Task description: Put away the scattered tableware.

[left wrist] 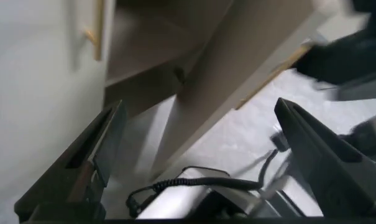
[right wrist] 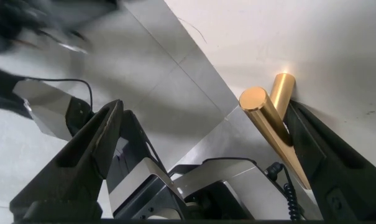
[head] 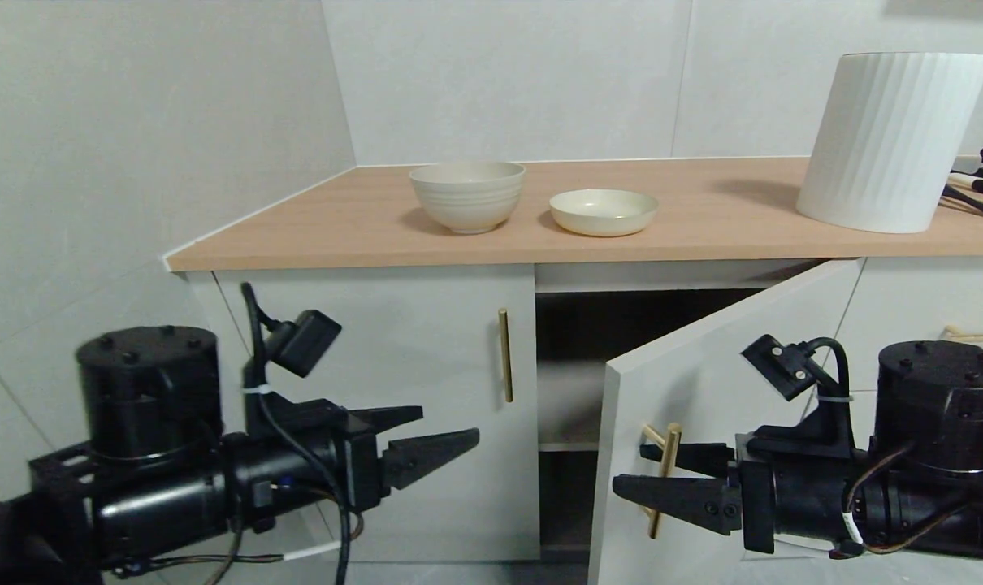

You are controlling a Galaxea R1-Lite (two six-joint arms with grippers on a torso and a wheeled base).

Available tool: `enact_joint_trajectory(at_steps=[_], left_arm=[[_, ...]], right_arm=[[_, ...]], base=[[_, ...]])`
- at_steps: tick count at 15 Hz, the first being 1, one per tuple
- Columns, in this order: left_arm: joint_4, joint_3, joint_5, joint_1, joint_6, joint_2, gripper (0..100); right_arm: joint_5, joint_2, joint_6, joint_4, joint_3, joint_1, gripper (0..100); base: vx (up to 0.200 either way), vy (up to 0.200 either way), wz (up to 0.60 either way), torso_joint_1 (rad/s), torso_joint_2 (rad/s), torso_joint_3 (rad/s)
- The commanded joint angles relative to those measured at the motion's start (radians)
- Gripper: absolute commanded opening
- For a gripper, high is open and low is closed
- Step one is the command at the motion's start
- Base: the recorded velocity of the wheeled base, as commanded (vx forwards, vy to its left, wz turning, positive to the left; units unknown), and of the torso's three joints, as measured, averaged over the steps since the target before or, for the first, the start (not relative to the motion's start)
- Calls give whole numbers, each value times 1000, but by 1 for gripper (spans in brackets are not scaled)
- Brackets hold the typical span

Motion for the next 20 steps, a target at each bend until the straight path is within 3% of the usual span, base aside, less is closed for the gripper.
enact_joint_trajectory(at_steps=[1,2,4,5,7,11,15,16,20], left_arm=[[-117,60,96,-91,-9,200,100],[-159,60,144,-103,-9,228,100],[-188,60,159,-105,-9,243,100],[-188,60,159,-105,-9,243,0],[-192,35,156,-106,-9,245,0],[-206,-111,150,-119,-7,341,0],[-410,-163,54,-157,-29,487,0],[-469,-186,43,-194,-41,542,0],[-475,-230,52,-244,-43,590,0]], right_arm=[[0,1,0,0,1,0,100],[0,4,0,0,1,0,100],[0,7,0,0,1,0,100],[0,7,0,0,1,0,100],[0,10,-3,0,1,0,100],[0,10,-6,0,2,0,100],[-3,-6,-7,0,7,0,100],[-3,-11,-9,0,8,-1,100],[-4,7,-10,1,14,0,100]], base=[[0,0,0,0,0,0],[0,0,0,0,0,0],[0,0,0,0,0,0],[0,0,0,0,0,0],[0,0,0,0,0,0],[0,0,0,0,0,0],[0,0,0,0,0,0],[0,0,0,0,0,0],[0,0,0,0,0,0]])
